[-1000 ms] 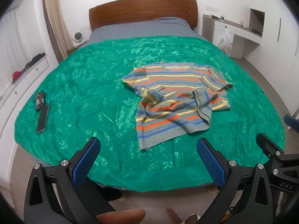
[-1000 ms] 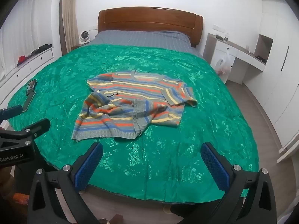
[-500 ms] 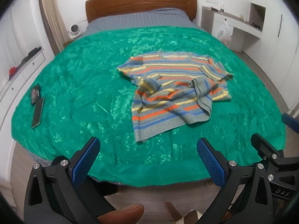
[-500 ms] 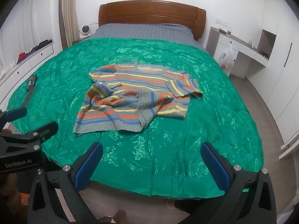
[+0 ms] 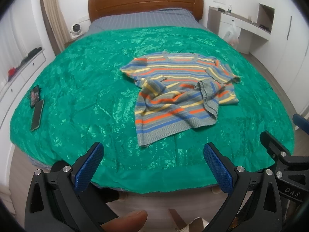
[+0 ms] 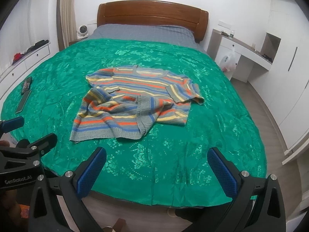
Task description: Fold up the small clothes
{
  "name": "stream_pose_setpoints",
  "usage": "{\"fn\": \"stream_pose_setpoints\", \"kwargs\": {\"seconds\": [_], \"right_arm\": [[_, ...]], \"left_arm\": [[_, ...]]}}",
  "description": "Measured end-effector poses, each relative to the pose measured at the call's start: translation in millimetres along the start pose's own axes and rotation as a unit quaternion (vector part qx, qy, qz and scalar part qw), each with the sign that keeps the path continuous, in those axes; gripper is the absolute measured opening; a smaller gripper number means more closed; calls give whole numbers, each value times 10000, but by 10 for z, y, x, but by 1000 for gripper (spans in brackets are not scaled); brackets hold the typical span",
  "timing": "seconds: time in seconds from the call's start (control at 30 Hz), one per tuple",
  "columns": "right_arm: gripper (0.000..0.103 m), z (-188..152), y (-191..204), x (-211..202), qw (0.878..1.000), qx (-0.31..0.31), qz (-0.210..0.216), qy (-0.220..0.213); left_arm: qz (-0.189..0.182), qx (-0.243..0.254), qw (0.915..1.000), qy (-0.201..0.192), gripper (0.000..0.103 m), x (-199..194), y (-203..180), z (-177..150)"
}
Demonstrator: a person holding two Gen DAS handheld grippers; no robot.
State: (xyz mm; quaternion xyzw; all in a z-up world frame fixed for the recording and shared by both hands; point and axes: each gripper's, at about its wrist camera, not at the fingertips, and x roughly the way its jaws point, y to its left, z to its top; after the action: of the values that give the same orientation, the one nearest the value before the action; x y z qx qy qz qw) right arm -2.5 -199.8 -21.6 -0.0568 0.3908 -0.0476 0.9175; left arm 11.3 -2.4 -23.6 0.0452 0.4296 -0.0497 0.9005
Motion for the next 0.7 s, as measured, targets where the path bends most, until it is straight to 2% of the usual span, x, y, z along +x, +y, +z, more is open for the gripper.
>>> {"fn": "stream_pose_setpoints", "kwargs": {"seconds": [0.47,0.7], "right_arm": [[103,-23,-188,46,9982,225,-525,165],[103,-35,-189,30,9979,239,-575,186]], "left_arm": [[87,-5,9999,103,103,39,-18,-15],[104,14,9999,107,103,25,-28,-29]]}}
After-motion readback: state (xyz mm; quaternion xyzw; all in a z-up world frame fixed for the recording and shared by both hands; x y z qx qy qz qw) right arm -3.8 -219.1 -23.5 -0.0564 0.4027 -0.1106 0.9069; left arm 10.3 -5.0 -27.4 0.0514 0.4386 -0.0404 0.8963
